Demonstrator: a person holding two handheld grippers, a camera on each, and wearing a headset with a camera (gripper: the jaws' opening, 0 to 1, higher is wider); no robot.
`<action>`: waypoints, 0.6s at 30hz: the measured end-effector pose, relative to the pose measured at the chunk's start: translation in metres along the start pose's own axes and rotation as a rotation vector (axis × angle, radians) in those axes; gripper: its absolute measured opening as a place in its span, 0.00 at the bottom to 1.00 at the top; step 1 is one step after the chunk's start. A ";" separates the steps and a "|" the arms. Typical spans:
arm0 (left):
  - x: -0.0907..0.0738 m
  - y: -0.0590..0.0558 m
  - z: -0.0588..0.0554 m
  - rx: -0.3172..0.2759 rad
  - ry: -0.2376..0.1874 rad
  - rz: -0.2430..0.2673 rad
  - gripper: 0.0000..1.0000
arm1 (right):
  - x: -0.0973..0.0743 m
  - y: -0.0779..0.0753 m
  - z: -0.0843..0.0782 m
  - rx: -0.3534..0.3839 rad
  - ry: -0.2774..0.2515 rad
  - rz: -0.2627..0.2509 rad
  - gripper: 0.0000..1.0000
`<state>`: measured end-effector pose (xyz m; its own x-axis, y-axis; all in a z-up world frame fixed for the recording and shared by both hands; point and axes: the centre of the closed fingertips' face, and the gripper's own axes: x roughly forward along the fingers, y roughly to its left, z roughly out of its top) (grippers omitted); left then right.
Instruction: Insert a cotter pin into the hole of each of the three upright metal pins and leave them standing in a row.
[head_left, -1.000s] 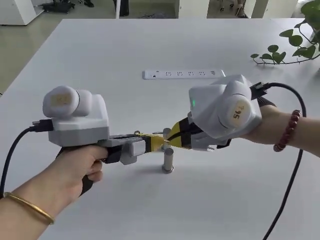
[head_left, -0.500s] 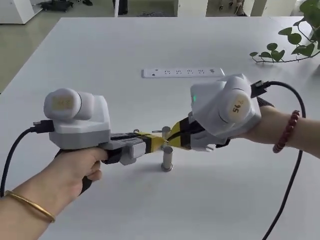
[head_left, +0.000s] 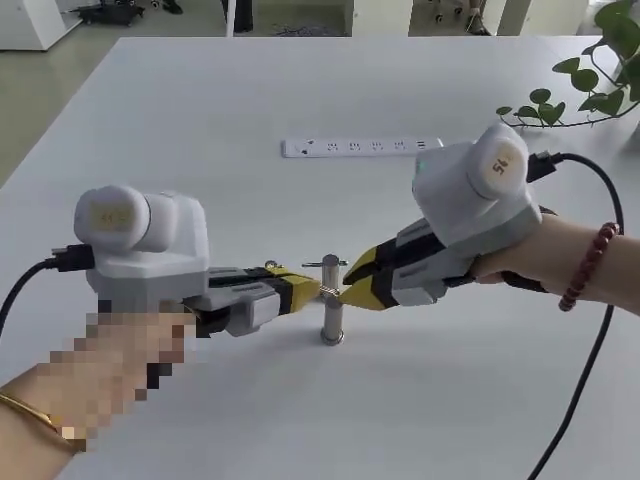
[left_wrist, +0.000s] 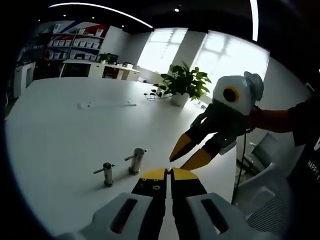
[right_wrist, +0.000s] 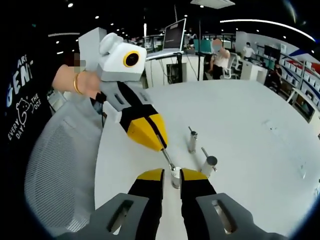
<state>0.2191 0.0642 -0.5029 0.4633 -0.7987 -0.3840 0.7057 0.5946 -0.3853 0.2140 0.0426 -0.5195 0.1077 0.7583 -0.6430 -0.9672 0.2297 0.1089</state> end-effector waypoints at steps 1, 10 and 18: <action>0.000 0.000 -0.001 0.008 0.003 -0.001 0.00 | 0.000 0.000 -0.001 0.010 0.000 0.006 0.08; -0.004 -0.011 -0.006 0.043 -0.018 -0.068 0.00 | -0.004 0.015 -0.005 0.154 -0.056 0.116 0.09; -0.007 -0.028 -0.008 0.073 -0.025 -0.157 0.00 | -0.009 0.033 -0.009 0.189 -0.073 0.220 0.08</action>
<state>0.1921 0.0540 -0.4958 0.3572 -0.8836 -0.3028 0.8070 0.4552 -0.3762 0.1789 0.0380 -0.5171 -0.0770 0.8425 -0.5332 -0.9096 0.1595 0.3836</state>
